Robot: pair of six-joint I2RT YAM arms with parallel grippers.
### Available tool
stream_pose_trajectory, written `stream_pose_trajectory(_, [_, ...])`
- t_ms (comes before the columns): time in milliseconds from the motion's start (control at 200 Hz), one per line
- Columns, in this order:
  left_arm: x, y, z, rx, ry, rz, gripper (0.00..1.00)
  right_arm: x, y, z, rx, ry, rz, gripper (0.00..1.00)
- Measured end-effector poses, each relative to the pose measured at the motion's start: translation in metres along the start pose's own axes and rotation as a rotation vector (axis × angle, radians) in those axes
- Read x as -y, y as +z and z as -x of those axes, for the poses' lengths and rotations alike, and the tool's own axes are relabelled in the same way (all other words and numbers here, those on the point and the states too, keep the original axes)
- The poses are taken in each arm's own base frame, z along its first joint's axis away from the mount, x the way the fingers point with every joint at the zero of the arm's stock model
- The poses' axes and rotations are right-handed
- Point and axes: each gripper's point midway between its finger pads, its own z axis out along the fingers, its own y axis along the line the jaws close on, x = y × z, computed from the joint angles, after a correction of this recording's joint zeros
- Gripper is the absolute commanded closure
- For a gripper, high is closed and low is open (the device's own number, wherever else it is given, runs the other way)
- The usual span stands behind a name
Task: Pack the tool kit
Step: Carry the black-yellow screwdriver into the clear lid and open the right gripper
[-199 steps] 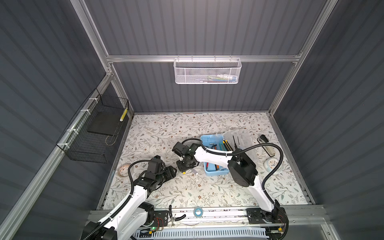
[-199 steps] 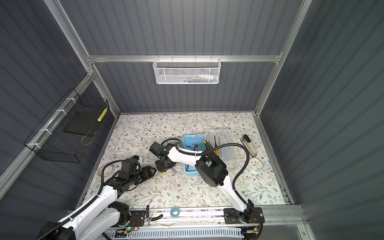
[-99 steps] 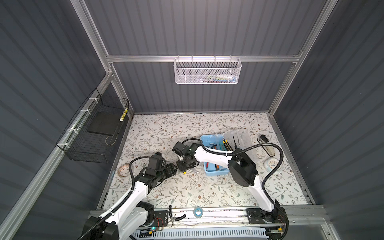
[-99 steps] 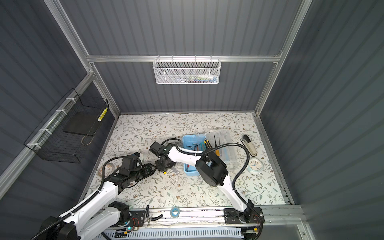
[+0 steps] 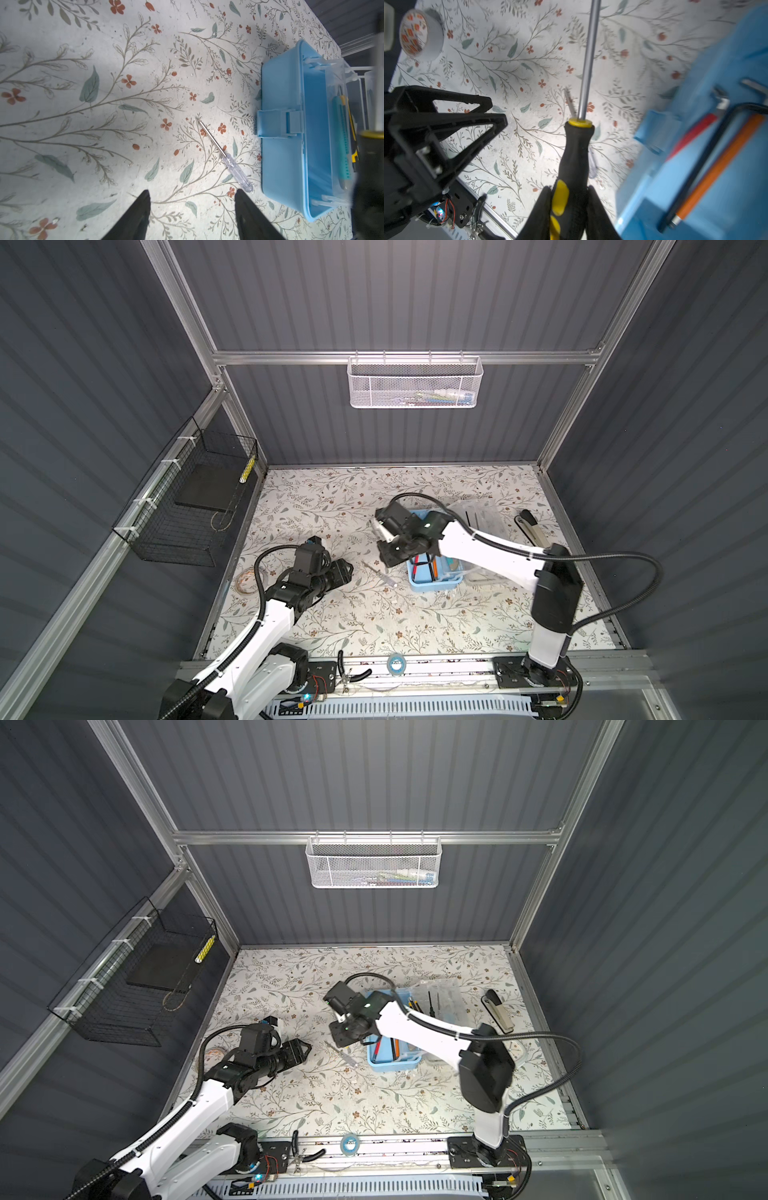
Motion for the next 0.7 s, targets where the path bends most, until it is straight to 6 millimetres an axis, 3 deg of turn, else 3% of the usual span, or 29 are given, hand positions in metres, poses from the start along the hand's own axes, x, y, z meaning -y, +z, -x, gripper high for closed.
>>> stream_pose_trajectory(210, [0.003,0.01,0.007,-0.012,0.017,0.007,0.35,0.123,-0.08,-0.005,0.13,0.153,-0.224,1.0])
stream_pose_trajectory(375, [0.001,0.02,0.006,-0.031,0.024,0.018,0.35,0.199,-0.111,-0.033,0.141,0.27,-0.401,1.0])
stream_pose_trajectory(525, [0.002,0.021,0.008,-0.029,0.037,0.015,0.35,0.242,-0.113,-0.063,0.059,0.324,-0.537,1.0])
stream_pose_trajectory(700, [0.004,0.021,0.012,-0.018,0.05,0.009,0.35,0.261,-0.103,-0.085,-0.036,0.317,-0.621,1.0])
